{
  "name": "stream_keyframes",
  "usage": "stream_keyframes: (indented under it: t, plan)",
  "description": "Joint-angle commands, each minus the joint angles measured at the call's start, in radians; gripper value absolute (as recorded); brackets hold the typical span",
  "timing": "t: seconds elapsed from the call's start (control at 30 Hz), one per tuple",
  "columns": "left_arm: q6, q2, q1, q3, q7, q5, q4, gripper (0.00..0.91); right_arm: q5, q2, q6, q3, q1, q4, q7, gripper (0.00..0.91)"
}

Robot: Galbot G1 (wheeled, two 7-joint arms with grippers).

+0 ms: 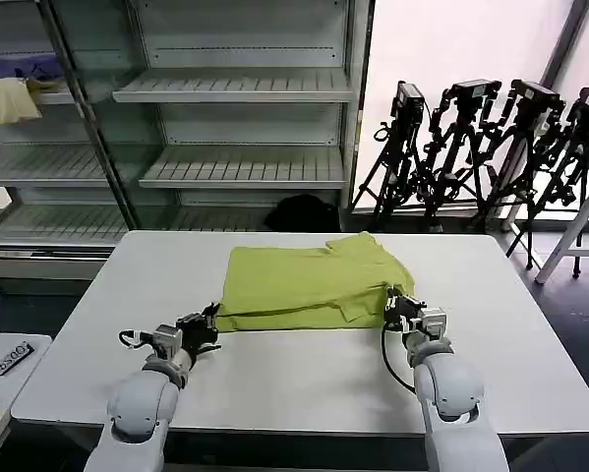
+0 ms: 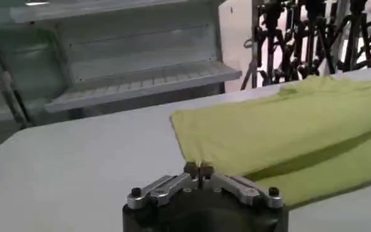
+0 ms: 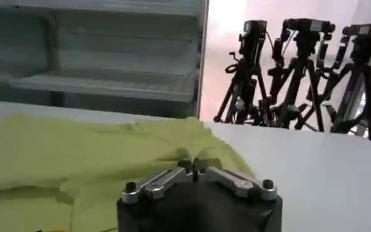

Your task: Fold and organize the clothes.

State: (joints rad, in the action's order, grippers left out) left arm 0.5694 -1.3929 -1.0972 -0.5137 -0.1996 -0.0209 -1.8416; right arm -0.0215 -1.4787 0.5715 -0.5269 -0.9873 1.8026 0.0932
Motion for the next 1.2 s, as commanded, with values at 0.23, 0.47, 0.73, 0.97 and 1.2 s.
stream_keyframes:
  t: [0.23,0.47,0.73,0.97,1.2]
  plan:
    - [-0.004,0.003,-0.003,0.001,0.005,-0.018,-0.026,0.907,-0.025,0.02,0.006,-0.011,-0.001,0.008,0.005,0.907]
    - [0.006,0.005,-0.044,0.009,0.006,0.003,-0.025,0.907,0.033,0.085,0.006,-0.06,-0.139,0.082,0.022,0.907]
    - [0.005,0.005,-0.079,0.005,0.005,0.018,-0.043,0.907,0.116,0.111,-0.011,-0.104,-0.215,0.106,0.025,0.816]
    - [0.004,0.005,-0.087,-0.001,0.005,0.022,-0.048,0.907,0.125,0.109,-0.013,-0.112,-0.221,0.094,0.02,0.715]
    - [0.004,0.005,-0.087,-0.008,0.004,0.026,-0.035,0.907,0.122,0.113,-0.015,-0.113,-0.204,0.056,0.021,0.383]
